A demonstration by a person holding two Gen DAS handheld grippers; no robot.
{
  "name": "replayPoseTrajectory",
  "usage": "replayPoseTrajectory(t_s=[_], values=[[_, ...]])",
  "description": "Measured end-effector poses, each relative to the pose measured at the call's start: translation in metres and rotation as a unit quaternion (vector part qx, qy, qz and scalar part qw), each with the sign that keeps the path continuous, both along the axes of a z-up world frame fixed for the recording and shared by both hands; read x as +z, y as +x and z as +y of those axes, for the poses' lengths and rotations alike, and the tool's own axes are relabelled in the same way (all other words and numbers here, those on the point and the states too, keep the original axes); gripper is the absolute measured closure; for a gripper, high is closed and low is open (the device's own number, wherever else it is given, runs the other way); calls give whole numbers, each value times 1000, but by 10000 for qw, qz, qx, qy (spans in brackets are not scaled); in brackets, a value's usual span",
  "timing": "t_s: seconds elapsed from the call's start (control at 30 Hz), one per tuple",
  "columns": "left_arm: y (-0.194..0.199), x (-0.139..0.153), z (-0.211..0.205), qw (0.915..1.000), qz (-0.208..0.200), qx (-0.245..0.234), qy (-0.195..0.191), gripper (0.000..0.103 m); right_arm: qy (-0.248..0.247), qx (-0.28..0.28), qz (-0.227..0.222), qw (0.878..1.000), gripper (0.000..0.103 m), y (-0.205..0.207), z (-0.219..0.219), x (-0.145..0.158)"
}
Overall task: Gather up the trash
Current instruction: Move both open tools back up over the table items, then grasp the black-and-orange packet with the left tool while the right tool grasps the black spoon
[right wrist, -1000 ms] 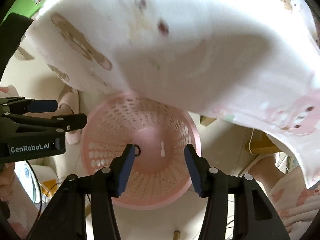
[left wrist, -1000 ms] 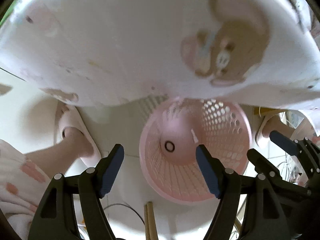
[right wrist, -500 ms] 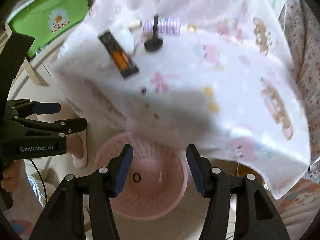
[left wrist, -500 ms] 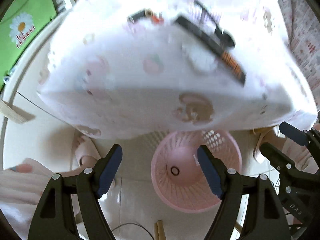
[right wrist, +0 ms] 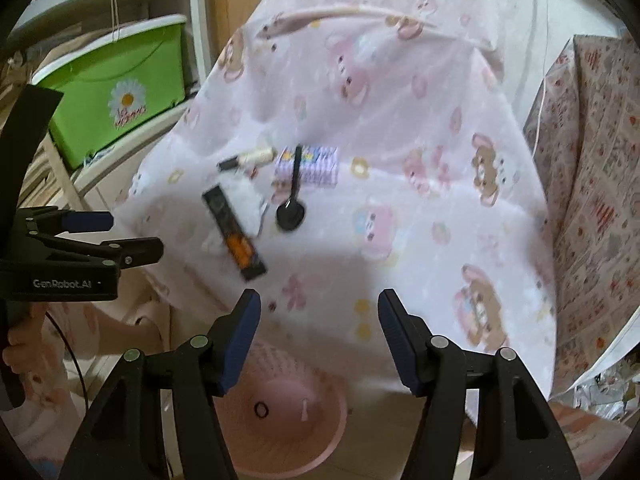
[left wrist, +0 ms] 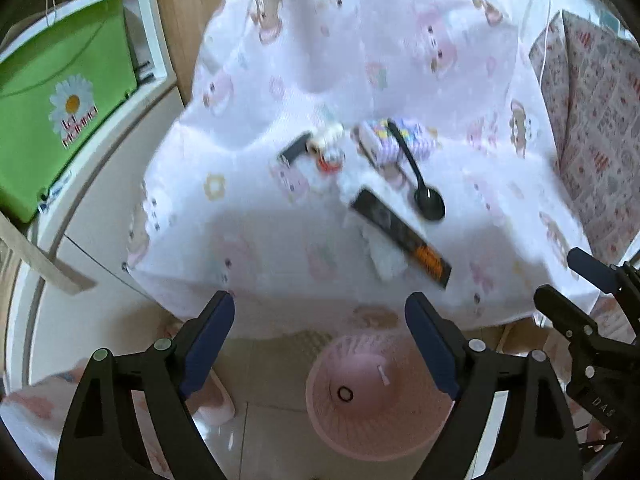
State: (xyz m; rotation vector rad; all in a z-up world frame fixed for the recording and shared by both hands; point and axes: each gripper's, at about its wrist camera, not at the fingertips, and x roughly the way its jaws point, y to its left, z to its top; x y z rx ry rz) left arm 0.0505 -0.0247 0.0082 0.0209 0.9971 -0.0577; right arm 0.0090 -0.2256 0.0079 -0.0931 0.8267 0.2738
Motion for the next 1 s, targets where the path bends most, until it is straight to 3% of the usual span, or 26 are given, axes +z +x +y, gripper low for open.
replayPoseTrajectory(t_s=[0.3, 0.43, 0.63, 0.7, 0.77, 0.9, 1.0], values=[[6, 6, 2, 10000, -78, 22, 24, 15, 118, -183, -218, 9995, 36, 23, -10, 11], [9, 1, -2, 9996, 30, -105, -270, 16, 197, -225, -171, 9994, 33, 27, -12, 4], [24, 0, -5, 9922, 239, -86, -1222, 50, 57, -293, -94, 9995, 33, 26, -16, -10], [32, -3, -5, 9878, 363, -25, -1513, 67, 102, -314, -55, 9994, 33, 26, -19, -11], [40, -8, -4, 9833, 489, 51, -1750, 76, 107, -333, -40, 9994, 33, 25, -21, -13], [53, -15, -5, 9770, 670, 291, -2002, 76, 60, -330, -18, 9994, 33, 26, -21, -15], [65, -23, -6, 9740, 940, 579, -1978, 76, 32, -305, -14, 9995, 33, 27, -19, -17]])
